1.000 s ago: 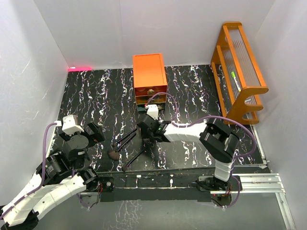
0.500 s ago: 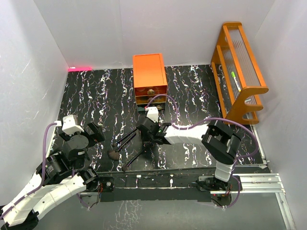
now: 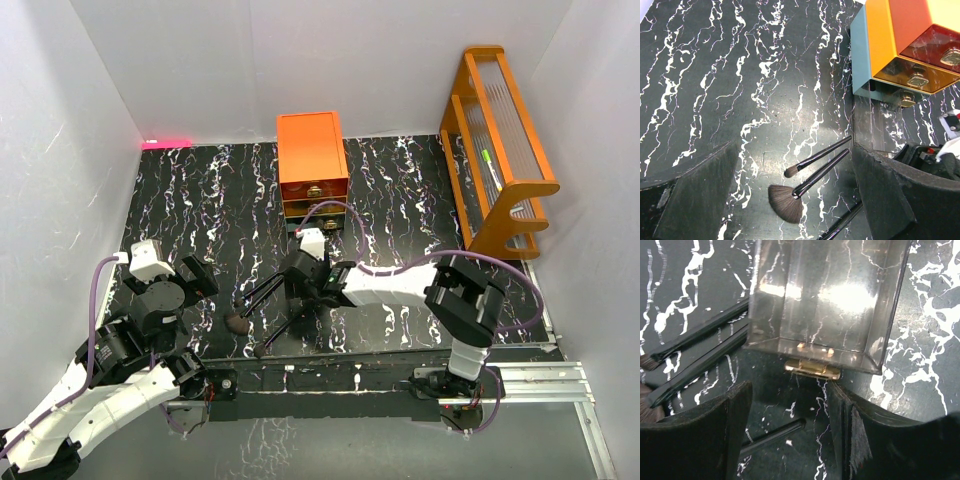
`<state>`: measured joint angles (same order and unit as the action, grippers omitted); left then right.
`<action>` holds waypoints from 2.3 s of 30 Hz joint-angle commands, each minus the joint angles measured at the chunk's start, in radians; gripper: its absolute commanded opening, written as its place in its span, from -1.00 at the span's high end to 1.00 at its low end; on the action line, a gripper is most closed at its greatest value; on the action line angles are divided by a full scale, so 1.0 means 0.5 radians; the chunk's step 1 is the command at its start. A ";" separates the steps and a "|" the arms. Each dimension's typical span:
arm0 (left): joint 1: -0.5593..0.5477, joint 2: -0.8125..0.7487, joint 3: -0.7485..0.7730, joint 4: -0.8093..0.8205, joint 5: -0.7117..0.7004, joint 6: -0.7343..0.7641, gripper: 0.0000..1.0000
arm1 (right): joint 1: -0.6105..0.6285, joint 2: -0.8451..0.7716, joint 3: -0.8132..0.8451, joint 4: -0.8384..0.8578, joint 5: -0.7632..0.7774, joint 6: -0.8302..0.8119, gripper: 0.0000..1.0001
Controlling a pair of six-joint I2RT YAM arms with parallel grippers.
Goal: Organize the makeup
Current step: Open the drawer in the storage box, then pick up the makeup brush from the center of the board.
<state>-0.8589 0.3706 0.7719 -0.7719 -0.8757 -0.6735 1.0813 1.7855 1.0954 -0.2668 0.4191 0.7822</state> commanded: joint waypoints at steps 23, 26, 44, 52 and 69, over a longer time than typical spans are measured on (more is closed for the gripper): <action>0.009 -0.043 -0.030 0.098 0.093 0.103 -0.74 | 0.197 -0.380 0.083 -0.159 -0.257 -0.282 -0.08; 0.011 0.013 -0.075 0.256 0.332 0.252 -0.72 | 0.196 -0.565 -0.014 -0.294 0.016 -0.122 -0.09; 0.012 0.060 -0.022 0.135 0.157 0.160 -0.73 | 0.581 -0.336 0.017 -0.353 -0.361 0.726 -0.03; 0.010 -0.055 -0.022 0.105 0.114 0.118 -0.74 | 0.648 -0.135 0.156 -0.393 -0.276 1.025 -0.03; 0.010 -0.159 -0.024 0.102 0.136 0.117 -0.78 | 0.650 0.241 0.603 -0.781 -0.080 1.443 0.16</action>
<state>-0.8581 0.3157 0.7494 -0.7128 -0.7929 -0.6136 1.4048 1.9221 1.3590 -0.5968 0.3145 1.4029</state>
